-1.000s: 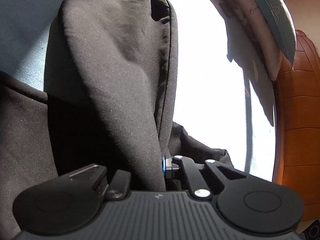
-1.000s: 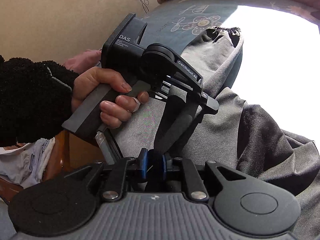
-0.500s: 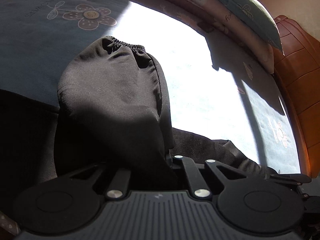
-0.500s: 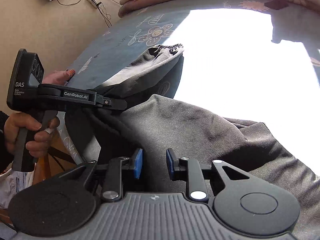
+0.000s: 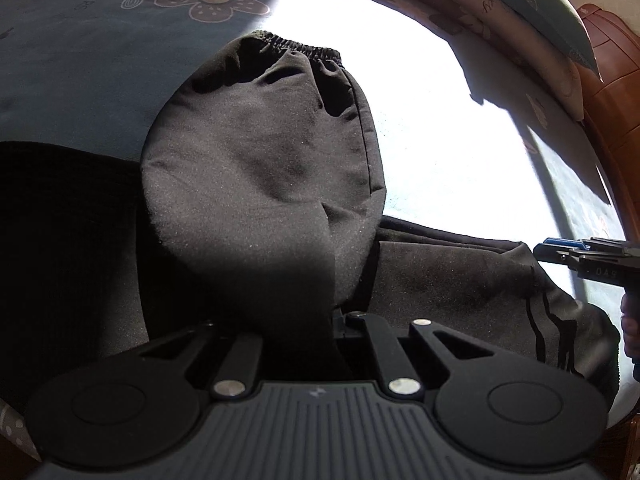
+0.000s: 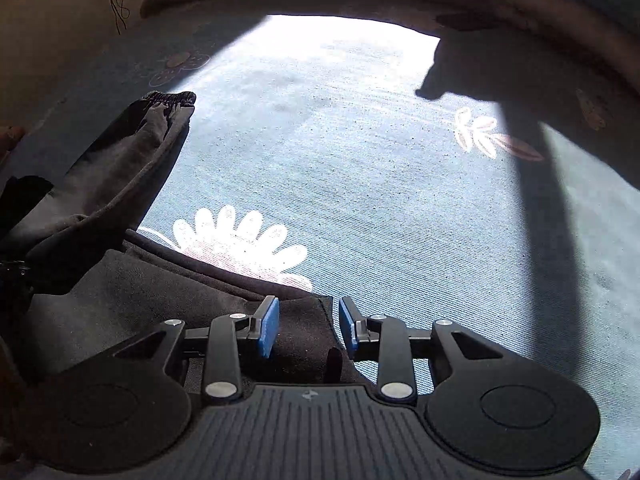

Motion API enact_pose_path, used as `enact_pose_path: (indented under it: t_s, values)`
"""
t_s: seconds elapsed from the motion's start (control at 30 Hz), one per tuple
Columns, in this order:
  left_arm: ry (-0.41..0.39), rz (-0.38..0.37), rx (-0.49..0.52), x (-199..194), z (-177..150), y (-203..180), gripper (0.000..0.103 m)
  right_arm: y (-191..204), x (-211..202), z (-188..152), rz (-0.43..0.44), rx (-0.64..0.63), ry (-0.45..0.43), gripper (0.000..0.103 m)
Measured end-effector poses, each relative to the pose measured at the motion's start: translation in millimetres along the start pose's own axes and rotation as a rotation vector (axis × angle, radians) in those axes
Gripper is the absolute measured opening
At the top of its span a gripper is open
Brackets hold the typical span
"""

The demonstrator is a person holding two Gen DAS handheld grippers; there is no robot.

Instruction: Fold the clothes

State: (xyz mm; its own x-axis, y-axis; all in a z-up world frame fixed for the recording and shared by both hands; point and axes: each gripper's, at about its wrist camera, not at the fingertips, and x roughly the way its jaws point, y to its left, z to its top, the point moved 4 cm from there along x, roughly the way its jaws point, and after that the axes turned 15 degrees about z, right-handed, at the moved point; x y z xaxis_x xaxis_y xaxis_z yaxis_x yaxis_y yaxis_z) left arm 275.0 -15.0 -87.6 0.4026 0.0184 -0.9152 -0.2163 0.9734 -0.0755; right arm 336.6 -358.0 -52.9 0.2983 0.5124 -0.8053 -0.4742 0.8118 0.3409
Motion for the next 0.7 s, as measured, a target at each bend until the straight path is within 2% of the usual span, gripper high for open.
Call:
enact_pose_path:
  t_s: [0.1,0.17,0.2,0.23,0.33,0.4,0.47,0.5,0.53,0.7]
  values:
    - [0.0,-0.013,0.0,-5,-5,4,0.007,-5,23,4,0.029,-0.022,0.057,0.037]
    - [-0.001,-0.019,-0.002,-5,-5,4,0.007,-5,30,5,0.08,-0.019,0.078,0.034]
    - [-0.002,-0.021,-0.006,-6,-4,5,0.007,-4,28,6,0.075,-0.029,0.069,0.014]
    - [-0.004,-0.024,-0.01,-8,-4,6,0.007,-2,25,5,0.072,-0.037,0.071,0.011]
    - [-0.043,-0.043,-0.023,-17,2,4,0.007,-4,17,7,0.043,-0.019,0.026,0.01]
    - [-0.067,-0.054,-0.016,-18,5,0,0.007,-11,15,8,0.026,0.046,-0.009,0.01]
    - [-0.057,-0.032,0.005,-10,3,-1,0.007,-19,17,7,0.022,0.119,-0.017,0.011]
    - [-0.044,-0.022,0.005,-5,1,1,0.007,-21,19,6,0.019,0.142,-0.011,0.017]
    - [-0.032,-0.011,0.005,0,-1,2,0.007,-21,19,6,0.012,0.144,-0.018,0.02]
    - [-0.032,-0.002,0.01,0,0,5,0.007,-3,-5,9,0.012,0.108,-0.068,0.02]
